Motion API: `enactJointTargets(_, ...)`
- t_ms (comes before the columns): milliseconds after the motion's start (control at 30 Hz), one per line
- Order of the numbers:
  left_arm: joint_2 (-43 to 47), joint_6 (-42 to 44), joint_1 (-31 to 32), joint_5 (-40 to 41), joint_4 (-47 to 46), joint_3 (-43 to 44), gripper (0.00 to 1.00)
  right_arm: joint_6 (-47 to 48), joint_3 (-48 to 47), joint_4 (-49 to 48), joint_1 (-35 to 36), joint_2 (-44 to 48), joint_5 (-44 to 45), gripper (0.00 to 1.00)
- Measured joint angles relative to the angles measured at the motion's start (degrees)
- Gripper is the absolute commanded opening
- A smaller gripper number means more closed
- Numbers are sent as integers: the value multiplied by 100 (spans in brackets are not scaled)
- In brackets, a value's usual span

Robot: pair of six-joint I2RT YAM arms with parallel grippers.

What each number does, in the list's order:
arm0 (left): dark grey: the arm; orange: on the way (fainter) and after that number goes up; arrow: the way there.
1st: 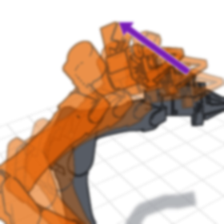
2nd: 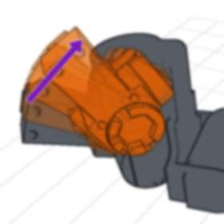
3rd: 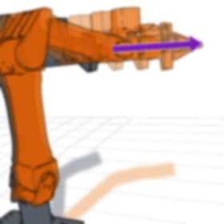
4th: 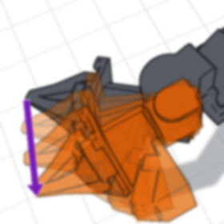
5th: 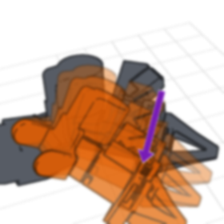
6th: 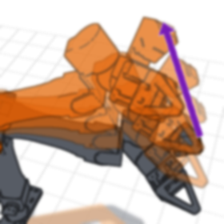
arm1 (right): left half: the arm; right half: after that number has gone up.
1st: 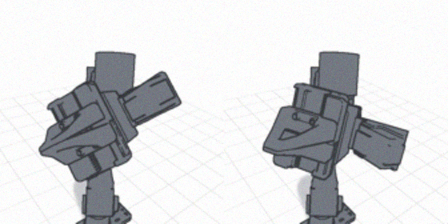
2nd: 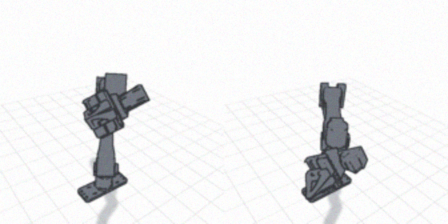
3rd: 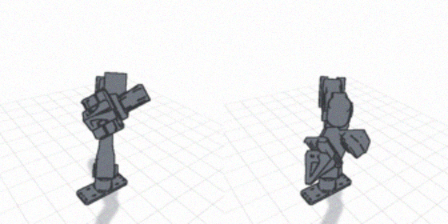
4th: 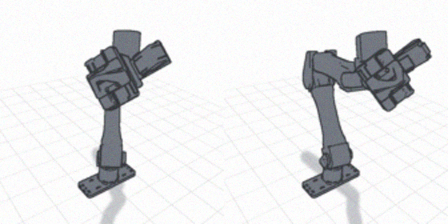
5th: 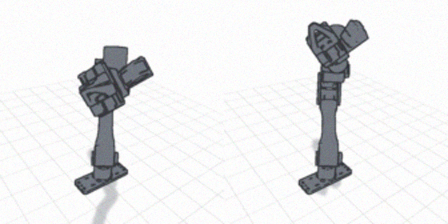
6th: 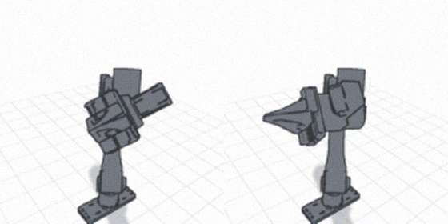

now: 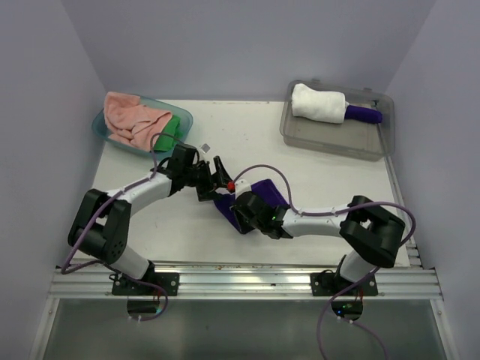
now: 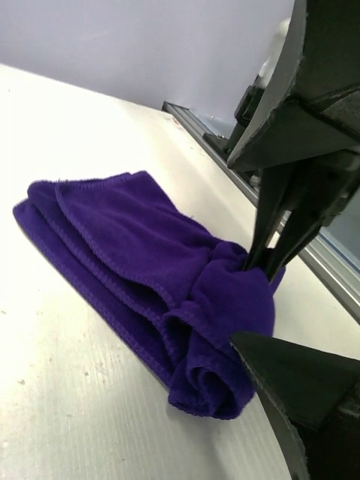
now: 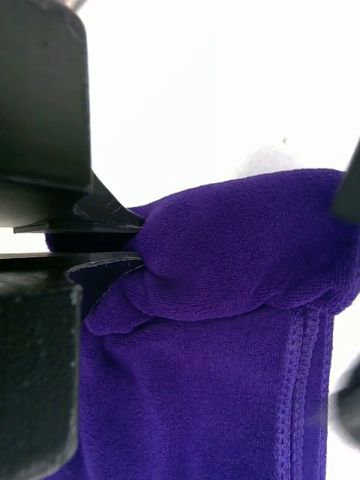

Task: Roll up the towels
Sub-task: Roll the towel

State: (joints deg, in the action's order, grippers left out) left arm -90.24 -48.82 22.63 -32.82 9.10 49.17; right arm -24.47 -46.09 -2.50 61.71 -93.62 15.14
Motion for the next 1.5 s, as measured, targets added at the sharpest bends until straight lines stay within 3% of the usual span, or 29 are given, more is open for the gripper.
enactJointTargets(267, 828, 59, -409, -140, 155, -55, 98, -404, 533, -546, -621, 341, -1207, 0)
enactJointTargets(467, 1237, 9, -498, -138, 125, -529, 91, -1093, 975, -1132, -1130, 450, -2275, 0)
enactJointTargets(633, 1318, -153, -411, -92, 68, -1045, 89, -1963, 1506, -1974, -1611, 446, -3182, 0)
enactJointTargets(800, 1134, -393, 79, 4, -208, -1180, 85, -2883, 2184, -3115, -2109, 328, -3998, 0)
enactJointTargets(1033, 149, -636, 601, 59, -837, -1145, 75, -3316, 2422, -3746, -2188, 151, -4358, 0)
enactJointTargets(1100, -122, -695, 616, 66, -922, -1137, 69, -3324, 2424, -3768, -2190, 144, -4385, 0)
enactJointTargets(1200, -317, -772, 627, 33, -1001, -1012, 50, -3292, 2424, -3742, -2190, 144, -4426, 0)
enactJointTargets(1233, -365, -769, 632, 35, -1014, -960, 32, -3250, 2402, -3670, -2192, 151, -4424, 4)
enactJointTargets(1267, -424, -807, 634, 37, -1021, -901, 24, -3193, 2345, -3512, -2192, 184, -4413, 26)
enactJointTargets(1367, -555, -780, 664, 48, -1025, -789, 2, -2879, 2031, -2599, -2192, 490, -4266, 65)
enactJointTargets(1433, -566, -761, 667, 55, -1025, -774, 0, -2533, 1729, -1790, -2177, 885, -4041, 75)
enactJointTargets(1500, -566, -756, 667, 52, -1019, -774, 0, -2179, 1464, -1126, -2184, 1318, -3762, 78)
